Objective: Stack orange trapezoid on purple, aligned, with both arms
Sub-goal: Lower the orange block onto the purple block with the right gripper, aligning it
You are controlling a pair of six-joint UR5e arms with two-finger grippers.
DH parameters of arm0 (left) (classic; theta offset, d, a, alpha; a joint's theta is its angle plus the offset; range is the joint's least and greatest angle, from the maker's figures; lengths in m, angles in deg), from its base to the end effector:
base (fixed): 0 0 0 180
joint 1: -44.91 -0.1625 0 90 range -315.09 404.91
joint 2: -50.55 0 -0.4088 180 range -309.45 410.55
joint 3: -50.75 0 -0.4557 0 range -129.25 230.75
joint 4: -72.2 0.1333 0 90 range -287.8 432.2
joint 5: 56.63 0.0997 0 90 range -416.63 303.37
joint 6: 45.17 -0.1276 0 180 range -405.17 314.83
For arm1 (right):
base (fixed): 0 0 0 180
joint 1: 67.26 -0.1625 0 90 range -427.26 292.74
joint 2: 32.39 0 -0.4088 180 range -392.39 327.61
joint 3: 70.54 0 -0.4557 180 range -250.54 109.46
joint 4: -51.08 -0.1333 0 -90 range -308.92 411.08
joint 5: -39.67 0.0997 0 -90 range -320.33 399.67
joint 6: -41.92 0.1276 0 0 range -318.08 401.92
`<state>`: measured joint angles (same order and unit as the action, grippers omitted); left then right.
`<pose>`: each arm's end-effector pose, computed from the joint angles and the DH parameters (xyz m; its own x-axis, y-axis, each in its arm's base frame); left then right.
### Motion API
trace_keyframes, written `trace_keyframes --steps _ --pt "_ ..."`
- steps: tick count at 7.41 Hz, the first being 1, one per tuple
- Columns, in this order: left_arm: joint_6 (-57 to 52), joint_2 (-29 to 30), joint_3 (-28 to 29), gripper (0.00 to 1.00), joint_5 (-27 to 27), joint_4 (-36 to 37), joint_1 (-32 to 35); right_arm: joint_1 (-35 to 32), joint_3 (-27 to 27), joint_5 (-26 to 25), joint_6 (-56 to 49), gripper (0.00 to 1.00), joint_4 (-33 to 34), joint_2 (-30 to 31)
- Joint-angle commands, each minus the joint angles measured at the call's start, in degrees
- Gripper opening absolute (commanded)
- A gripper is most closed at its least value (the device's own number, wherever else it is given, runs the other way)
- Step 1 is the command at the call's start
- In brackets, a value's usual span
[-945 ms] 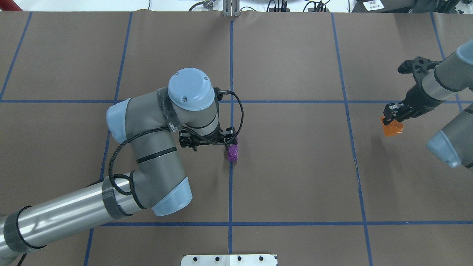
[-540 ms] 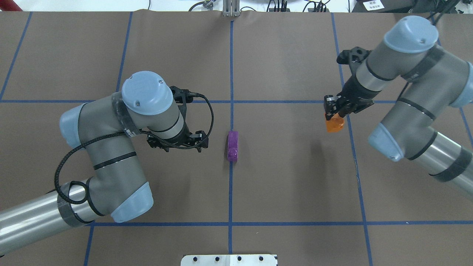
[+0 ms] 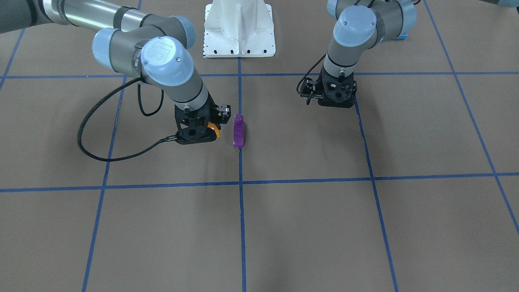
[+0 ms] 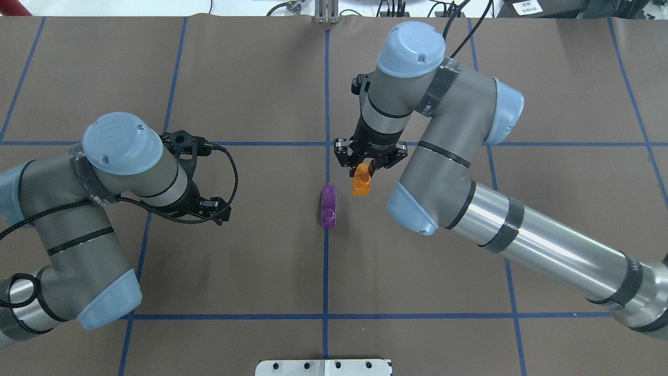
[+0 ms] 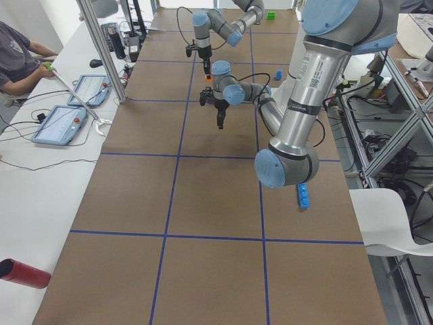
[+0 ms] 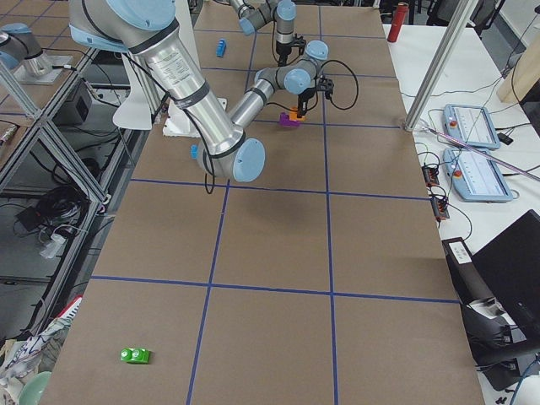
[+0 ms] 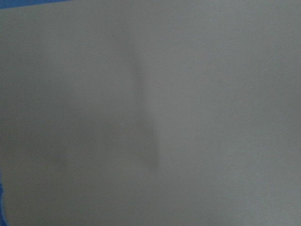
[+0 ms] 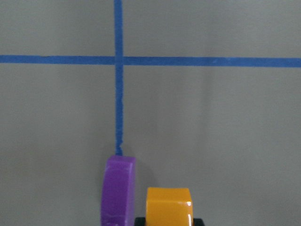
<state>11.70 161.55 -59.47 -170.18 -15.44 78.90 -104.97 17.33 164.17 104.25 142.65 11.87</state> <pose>0.4849 -0.4262 0.2724 0.7072 0.1275 -0.6955 -0.0978 0.9918 0.0824 -0.5696 -0.5175 0.1448 0.6151 -0.0082 0.7884 0.0922 0.9938 -0.0616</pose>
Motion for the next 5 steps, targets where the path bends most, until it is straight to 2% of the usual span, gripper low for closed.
trace_keyframes --steps 1,5 --pt "-0.27 -1.13 -0.43 1.00 -0.09 -0.07 0.11 2.72 -2.44 -2.15 1.57 0.00 0.19 -3.04" --pt "0.26 -1.39 -0.87 1.00 -0.09 -0.07 0.02 5.80 -2.88 -6.27 1.57 0.00 5.20 -4.97"
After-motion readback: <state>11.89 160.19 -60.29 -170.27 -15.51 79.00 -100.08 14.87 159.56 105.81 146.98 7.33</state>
